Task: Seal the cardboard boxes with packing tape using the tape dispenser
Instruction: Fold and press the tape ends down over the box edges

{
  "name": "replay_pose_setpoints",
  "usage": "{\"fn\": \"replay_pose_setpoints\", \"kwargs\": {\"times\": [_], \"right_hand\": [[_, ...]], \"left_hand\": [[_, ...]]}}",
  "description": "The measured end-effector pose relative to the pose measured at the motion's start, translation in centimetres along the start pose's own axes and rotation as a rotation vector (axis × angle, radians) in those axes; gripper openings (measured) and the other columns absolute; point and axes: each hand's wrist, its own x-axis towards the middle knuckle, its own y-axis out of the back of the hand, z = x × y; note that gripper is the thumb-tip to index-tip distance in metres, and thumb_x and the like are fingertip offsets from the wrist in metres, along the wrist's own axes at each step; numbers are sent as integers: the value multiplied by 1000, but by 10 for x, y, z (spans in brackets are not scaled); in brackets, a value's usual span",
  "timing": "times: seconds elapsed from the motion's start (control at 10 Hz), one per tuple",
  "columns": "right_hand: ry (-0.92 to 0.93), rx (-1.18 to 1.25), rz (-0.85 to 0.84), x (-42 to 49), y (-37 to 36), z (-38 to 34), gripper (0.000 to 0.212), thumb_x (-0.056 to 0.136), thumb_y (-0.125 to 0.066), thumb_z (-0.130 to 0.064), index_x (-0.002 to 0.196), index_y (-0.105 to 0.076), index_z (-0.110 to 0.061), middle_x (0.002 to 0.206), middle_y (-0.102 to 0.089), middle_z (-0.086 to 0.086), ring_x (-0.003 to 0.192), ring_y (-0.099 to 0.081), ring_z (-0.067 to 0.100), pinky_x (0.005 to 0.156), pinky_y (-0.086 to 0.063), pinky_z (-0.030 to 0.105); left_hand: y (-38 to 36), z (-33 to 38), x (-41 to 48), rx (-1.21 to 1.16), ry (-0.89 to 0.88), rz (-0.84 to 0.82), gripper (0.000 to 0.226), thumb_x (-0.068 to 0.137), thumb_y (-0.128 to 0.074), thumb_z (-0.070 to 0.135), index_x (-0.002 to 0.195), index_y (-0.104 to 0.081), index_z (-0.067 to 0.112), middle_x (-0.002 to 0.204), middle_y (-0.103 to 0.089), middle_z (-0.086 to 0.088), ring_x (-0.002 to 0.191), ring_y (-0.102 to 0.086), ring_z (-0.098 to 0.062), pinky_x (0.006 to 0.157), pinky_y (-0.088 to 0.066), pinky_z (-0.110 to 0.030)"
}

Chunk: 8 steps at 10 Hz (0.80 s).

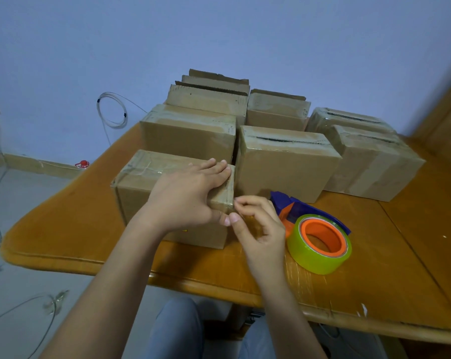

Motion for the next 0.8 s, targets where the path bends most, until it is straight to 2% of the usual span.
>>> {"fn": "replay_pose_setpoints", "kwargs": {"times": [0.3, 0.4, 0.5, 0.6, 0.7, 0.8], "right_hand": [[-110, 118, -24, 10, 2, 2, 4, 80, -69, -23, 81, -70, -26, 91, -68, -12, 94, -62, 14, 83, -46, 22], [-149, 96, -60, 20, 4, 1, 17, 73, -75, -17, 78, -68, -32, 95, -67, -14, 100, -60, 11, 86, -47, 23], [-203, 103, -59, 33, 7, 2, 41, 59, -82, -26, 90, -57, -34, 113, -56, -11, 109, -53, 7, 87, -45, 19], [-218, 68, -173, 49, 13, 3, 67, 49, -78, -42, 109, -48, -40, 125, -45, -14, 121, -44, 5, 97, -44, 24], [-234, -40, -300, 66, 13, 9, 98, 44, -75, -51, 133, -38, -38, 132, -36, -13, 126, -36, 9, 102, -39, 26], [-266, -62, -327, 68, 9, 16, 108, 45, -73, -58, 142, -35, -30, 135, -37, -7, 123, -39, 9, 99, -40, 22]], "left_hand": [[-1, -1, 0, 14, 0, -2, 98, 76, -58, 70, 153, -12, 31, 158, -5, 19, 145, -1, 3, 114, -16, -23], [1, -2, 1, 7, -4, -12, 98, 75, -59, 69, 153, -12, 31, 158, -5, 19, 145, -1, 2, 114, -16, -24], [2, -2, 0, 21, -8, -22, 98, 76, -58, 70, 153, -12, 31, 158, -5, 19, 145, -1, 1, 114, -18, -26], [1, -1, 1, 35, -14, -32, 98, 76, -58, 69, 153, -10, 32, 158, -3, 19, 145, 0, 1, 114, -19, -26], [1, -1, 1, 43, -20, -37, 98, 77, -58, 69, 153, -10, 31, 159, -3, 19, 145, 1, 0, 113, -20, -27], [2, -1, 1, 36, -23, -40, 98, 77, -59, 69, 153, -10, 31, 159, -3, 19, 145, 1, 0, 114, -20, -27]]}}
